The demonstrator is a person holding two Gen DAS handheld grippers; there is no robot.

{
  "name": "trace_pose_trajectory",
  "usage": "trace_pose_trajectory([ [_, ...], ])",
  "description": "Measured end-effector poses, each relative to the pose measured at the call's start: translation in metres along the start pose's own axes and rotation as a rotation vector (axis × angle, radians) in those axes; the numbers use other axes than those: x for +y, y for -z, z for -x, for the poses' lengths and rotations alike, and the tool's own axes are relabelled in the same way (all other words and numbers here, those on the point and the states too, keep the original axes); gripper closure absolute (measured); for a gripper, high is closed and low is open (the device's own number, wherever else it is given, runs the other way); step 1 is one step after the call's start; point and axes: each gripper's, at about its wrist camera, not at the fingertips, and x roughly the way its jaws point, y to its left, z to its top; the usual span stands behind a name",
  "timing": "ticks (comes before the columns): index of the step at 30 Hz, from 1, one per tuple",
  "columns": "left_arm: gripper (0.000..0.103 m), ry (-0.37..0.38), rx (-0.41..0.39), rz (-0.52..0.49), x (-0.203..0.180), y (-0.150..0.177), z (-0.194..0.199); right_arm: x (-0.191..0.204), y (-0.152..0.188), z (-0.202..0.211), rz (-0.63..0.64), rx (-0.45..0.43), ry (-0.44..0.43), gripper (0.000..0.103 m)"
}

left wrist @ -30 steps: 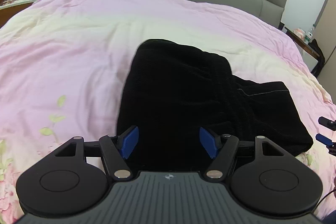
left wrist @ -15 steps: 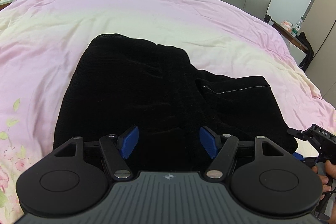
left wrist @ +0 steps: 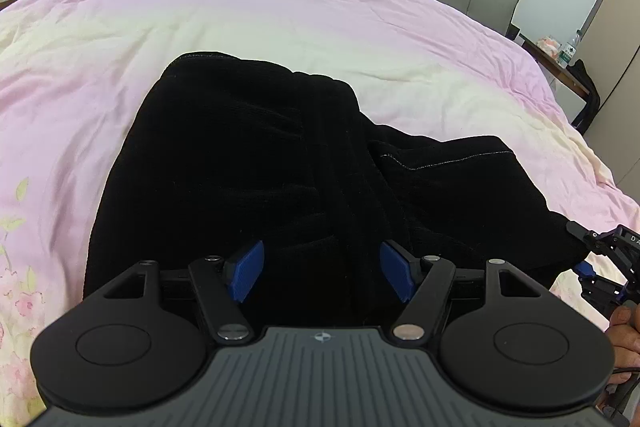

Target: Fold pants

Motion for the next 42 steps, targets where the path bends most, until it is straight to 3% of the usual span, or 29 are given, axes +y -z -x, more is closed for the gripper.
trace_pose_trajectory([
  [2, 0.025, 0.003, 0.001, 0.008, 0.001, -0.002, 0.000, -0.008, 0.001, -0.004, -0.038, 0.022, 0.047, 0.069],
  [5, 0.025, 0.008, 0.002, 0.031, 0.004, -0.004, -0.001, -0.023, -0.001, -0.006, -0.145, 0.040, 0.034, 0.066],
  [11, 0.025, 0.015, -0.008, 0.005, -0.004, -0.004, -0.002, -0.034, 0.001, -0.011, -0.225, 0.055, 0.031, 0.056],
  [15, 0.025, 0.026, -0.030, -0.167, -0.039, 0.000, -0.003, -0.040, 0.002, -0.020, -0.279, 0.067, 0.015, 0.055],
  [19, 0.025, 0.054, -0.061, -0.336, -0.079, 0.003, -0.008, -0.036, 0.001, -0.020, -0.252, 0.066, 0.010, 0.063],
  [24, 0.025, 0.057, -0.022, -0.441, -0.113, 0.005, -0.034, -0.034, -0.001, -0.020, -0.239, 0.063, -0.007, 0.066],
  [32, 0.024, 0.027, 0.047, -0.457, -0.125, 0.025, -0.076, -0.041, -0.002, -0.022, -0.262, 0.075, -0.021, 0.065],
  [38, 0.023, 0.047, 0.054, -0.453, -0.118, 0.029, -0.073, -0.045, -0.002, -0.028, -0.302, 0.101, -0.029, 0.059],
  [42, 0.022, 0.036, 0.046, -0.452, -0.120, 0.028, -0.067, -0.047, -0.001, -0.031, -0.310, 0.115, -0.030, 0.061],
])
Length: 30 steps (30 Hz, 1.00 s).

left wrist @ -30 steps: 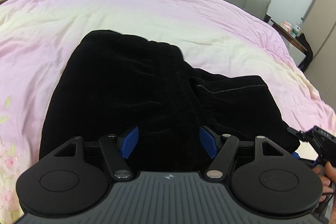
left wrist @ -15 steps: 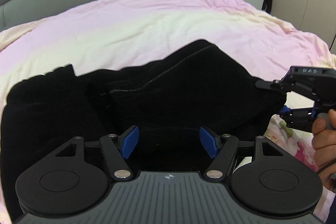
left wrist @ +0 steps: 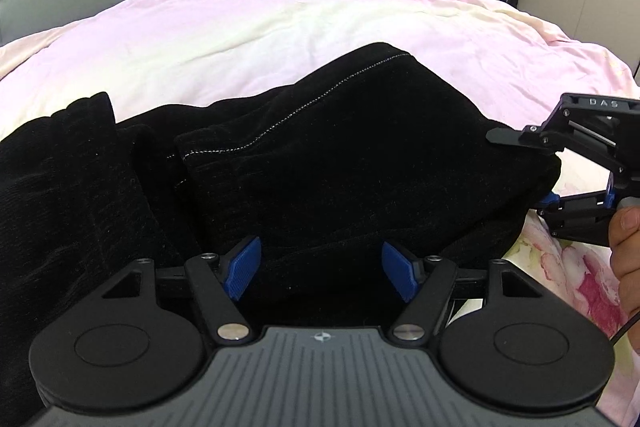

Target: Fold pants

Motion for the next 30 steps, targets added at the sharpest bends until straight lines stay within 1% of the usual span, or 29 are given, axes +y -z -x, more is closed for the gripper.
trace_pose_trajectory([
  [2, 0.023, -0.015, -0.024, -0.002, -0.002, -0.001, 0.008, 0.003, 0.000, 0.001, 0.022, -0.003, 0.002, 0.066],
  [3, 0.029, -0.042, -0.058, -0.013, -0.003, -0.001, 0.014, 0.004, 0.000, 0.002, 0.032, -0.006, 0.001, 0.067],
  [4, 0.031, -0.078, -0.101, -0.031, -0.007, 0.000, 0.023, 0.007, 0.001, 0.003, 0.044, -0.010, 0.001, 0.068],
  [5, 0.030, -0.102, -0.143, -0.053, -0.010, 0.001, 0.033, 0.009, 0.001, 0.003, 0.053, -0.012, 0.001, 0.068],
  [7, 0.024, -0.138, -0.218, -0.090, -0.010, 0.005, 0.055, 0.011, 0.002, 0.003, 0.066, -0.015, 0.003, 0.069],
  [9, 0.022, -0.165, -0.240, -0.077, -0.001, 0.008, 0.070, 0.011, 0.001, 0.003, 0.060, -0.014, 0.002, 0.069],
  [11, 0.022, -0.162, -0.211, -0.014, 0.020, 0.011, 0.076, 0.010, 0.001, 0.002, 0.052, -0.013, 0.001, 0.068],
  [12, 0.022, -0.159, -0.191, 0.035, 0.034, 0.010, 0.078, 0.010, 0.001, 0.002, 0.051, -0.012, 0.001, 0.068],
  [15, 0.023, -0.158, -0.158, 0.179, 0.076, 0.024, 0.085, 0.009, 0.002, 0.003, 0.050, -0.012, 0.001, 0.068],
  [16, 0.023, -0.170, -0.147, 0.219, 0.090, 0.030, 0.088, 0.009, 0.002, 0.003, 0.050, -0.011, 0.001, 0.068],
  [18, 0.024, -0.202, -0.121, 0.270, 0.112, 0.040, 0.089, 0.009, 0.002, 0.003, 0.051, -0.012, 0.001, 0.068],
  [20, 0.024, -0.230, -0.096, 0.299, 0.126, 0.051, 0.090, 0.010, 0.002, 0.003, 0.059, -0.014, 0.002, 0.068],
  [22, 0.024, -0.249, -0.044, 0.311, 0.136, 0.061, 0.087, 0.010, 0.003, 0.004, 0.066, -0.018, 0.005, 0.068],
  [23, 0.027, -0.251, -0.022, 0.310, 0.138, 0.064, 0.083, 0.010, 0.003, 0.004, 0.068, -0.019, 0.006, 0.068],
  [27, 0.027, -0.273, 0.020, 0.263, 0.131, 0.064, 0.072, 0.012, 0.005, 0.005, 0.080, -0.025, 0.010, 0.069],
  [30, 0.027, -0.264, 0.036, 0.301, 0.134, 0.066, 0.068, 0.014, 0.008, 0.006, 0.093, -0.034, 0.012, 0.069],
])
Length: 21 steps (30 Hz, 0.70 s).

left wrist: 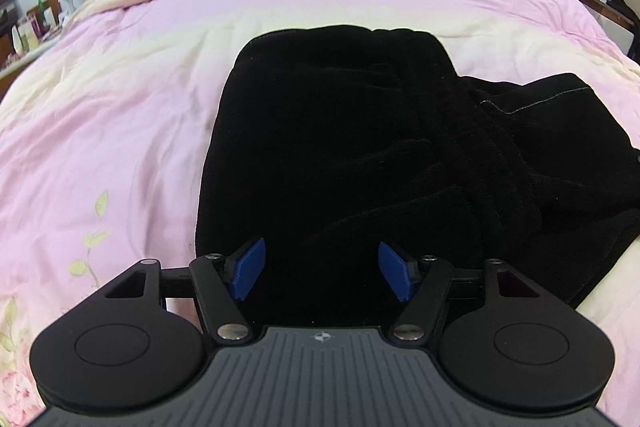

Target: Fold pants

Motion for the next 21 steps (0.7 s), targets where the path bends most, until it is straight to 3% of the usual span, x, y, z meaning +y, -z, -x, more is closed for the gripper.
trace_pose_trajectory([
  [4, 0.027, 0.053, 0.024, 0.070, 0.014, 0.002, -0.003, 0.004, 0.003, 0.005, -0.024, -0.012, -0.018, 0.072],
  [8, 0.027, 0.052, 0.036, 0.038, 0.011, 0.002, -0.002, 0.010, 0.005, 0.016, -0.120, -0.021, -0.077, 0.075],
  [15, 0.027, 0.100, 0.049, 0.058, 0.023, 0.000, -0.002, 0.098, 0.038, 0.041, 0.124, -0.107, -0.132, 0.077],
  [21, 0.027, 0.158, 0.050, 0.100, 0.041, -0.001, -0.004, 0.185, 0.086, 0.053, 0.393, -0.115, -0.222, 0.078],
])
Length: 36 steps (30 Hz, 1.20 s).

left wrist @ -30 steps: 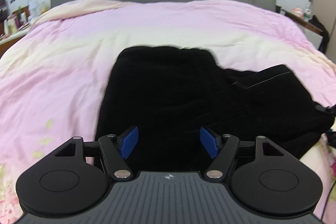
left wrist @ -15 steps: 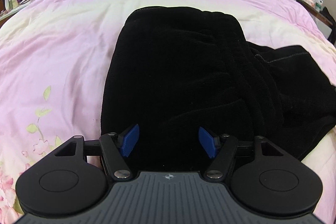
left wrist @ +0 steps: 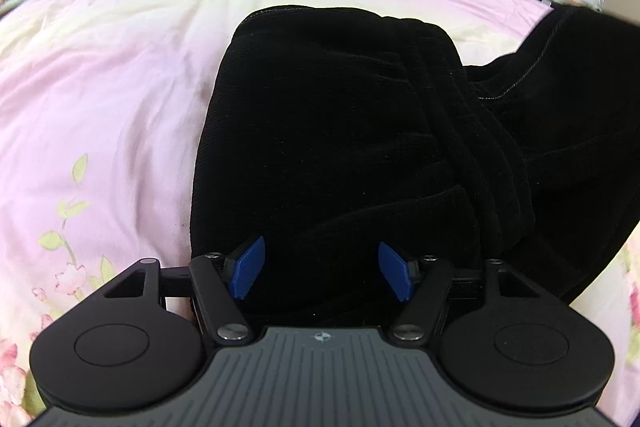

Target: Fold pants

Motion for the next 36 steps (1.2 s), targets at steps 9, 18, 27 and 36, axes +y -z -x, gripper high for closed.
trace_pose_trajectory([
  [9, 0.035, 0.261, -0.056, 0.373, 0.092, 0.015, 0.024, 0.100, 0.042, -0.022, 0.334, 0.047, -0.071, 0.078],
  [18, 0.037, 0.425, -0.035, 0.538, 0.132, 0.033, 0.005, 0.187, 0.140, -0.056, 0.788, 0.115, -0.198, 0.078],
  [27, 0.043, 0.598, 0.002, 0.814, 0.199, 0.055, 0.004, 0.178, 0.262, -0.132, 1.262, 0.387, -0.171, 0.078],
  [36, 0.031, 0.642, -0.138, 0.890, 0.228, 0.046, 0.041, 0.164, 0.322, -0.143, 1.608, 0.469, -0.173, 0.073],
])
